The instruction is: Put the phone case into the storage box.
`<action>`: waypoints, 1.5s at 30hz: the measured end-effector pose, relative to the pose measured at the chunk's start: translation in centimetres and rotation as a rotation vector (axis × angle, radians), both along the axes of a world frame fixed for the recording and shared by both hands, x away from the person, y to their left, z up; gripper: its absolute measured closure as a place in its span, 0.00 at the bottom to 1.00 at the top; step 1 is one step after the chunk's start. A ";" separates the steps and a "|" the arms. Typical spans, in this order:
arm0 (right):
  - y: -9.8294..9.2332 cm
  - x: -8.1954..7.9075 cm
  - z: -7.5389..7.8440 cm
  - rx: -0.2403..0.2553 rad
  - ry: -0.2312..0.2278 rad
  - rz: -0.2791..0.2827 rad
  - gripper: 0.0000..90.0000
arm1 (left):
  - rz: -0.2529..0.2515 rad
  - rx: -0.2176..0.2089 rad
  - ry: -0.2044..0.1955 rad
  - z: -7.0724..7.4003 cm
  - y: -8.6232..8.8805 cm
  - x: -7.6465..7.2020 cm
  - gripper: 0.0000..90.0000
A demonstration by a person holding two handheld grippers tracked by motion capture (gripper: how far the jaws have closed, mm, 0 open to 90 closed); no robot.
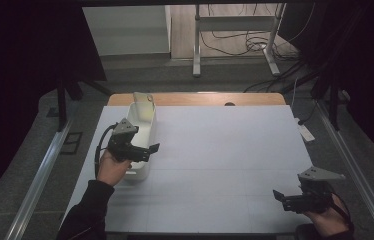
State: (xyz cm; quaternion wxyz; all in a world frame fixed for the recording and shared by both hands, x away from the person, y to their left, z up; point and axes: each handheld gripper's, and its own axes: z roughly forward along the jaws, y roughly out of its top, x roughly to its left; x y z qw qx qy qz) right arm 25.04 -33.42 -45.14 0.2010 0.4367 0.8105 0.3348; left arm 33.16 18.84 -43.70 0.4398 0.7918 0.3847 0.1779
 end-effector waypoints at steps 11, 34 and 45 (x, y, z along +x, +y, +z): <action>0.0 -0.1 0.0 -0.003 -0.006 0.012 0.00 | 0.000 -0.022 -0.012 0.2 -0.2 -1.6 0.00; 0.1 -0.1 0.0 -0.008 -0.012 0.020 0.00 | 0.016 -0.035 -0.014 -0.2 0.4 -4.5 0.00; 0.2 -0.1 0.0 -0.016 -0.011 0.020 0.00 | 0.042 -0.051 -0.016 -0.3 1.4 -6.1 0.00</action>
